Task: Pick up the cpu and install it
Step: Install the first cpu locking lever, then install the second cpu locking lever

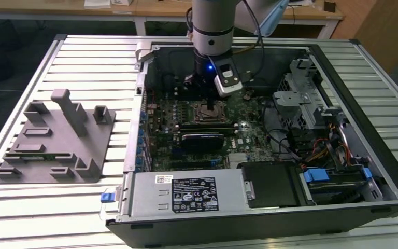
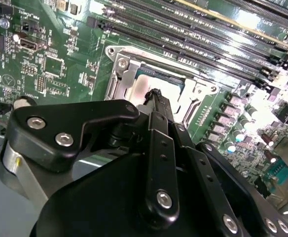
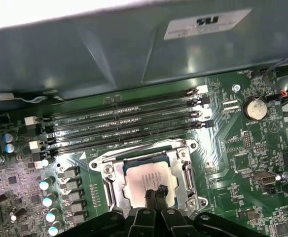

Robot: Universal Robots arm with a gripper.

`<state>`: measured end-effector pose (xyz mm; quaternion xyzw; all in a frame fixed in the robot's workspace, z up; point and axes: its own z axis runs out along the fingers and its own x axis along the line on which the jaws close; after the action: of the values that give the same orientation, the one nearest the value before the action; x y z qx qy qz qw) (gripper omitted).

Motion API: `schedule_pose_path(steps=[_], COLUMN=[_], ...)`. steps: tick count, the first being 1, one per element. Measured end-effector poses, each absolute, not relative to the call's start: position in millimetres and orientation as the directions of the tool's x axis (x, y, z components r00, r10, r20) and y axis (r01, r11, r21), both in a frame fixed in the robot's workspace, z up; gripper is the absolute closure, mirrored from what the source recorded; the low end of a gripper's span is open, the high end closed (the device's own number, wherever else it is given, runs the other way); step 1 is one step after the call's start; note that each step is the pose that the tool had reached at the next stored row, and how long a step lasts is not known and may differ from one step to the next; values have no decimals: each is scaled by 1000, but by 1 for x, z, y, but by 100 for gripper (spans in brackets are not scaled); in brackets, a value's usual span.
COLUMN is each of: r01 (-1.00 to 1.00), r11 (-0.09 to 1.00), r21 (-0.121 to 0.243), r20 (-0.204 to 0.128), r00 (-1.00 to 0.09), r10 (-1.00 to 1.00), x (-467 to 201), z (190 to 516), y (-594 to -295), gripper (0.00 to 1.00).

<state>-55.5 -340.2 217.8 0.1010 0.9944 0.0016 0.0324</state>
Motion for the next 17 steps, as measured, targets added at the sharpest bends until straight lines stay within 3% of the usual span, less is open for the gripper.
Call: schedule_pose_path(steps=[17], r01=[200], r11=[980], r21=[18], r20=[-62], r00=[-978], r10=[201], x=[-56], z=[221], y=[-340], gripper=[89])
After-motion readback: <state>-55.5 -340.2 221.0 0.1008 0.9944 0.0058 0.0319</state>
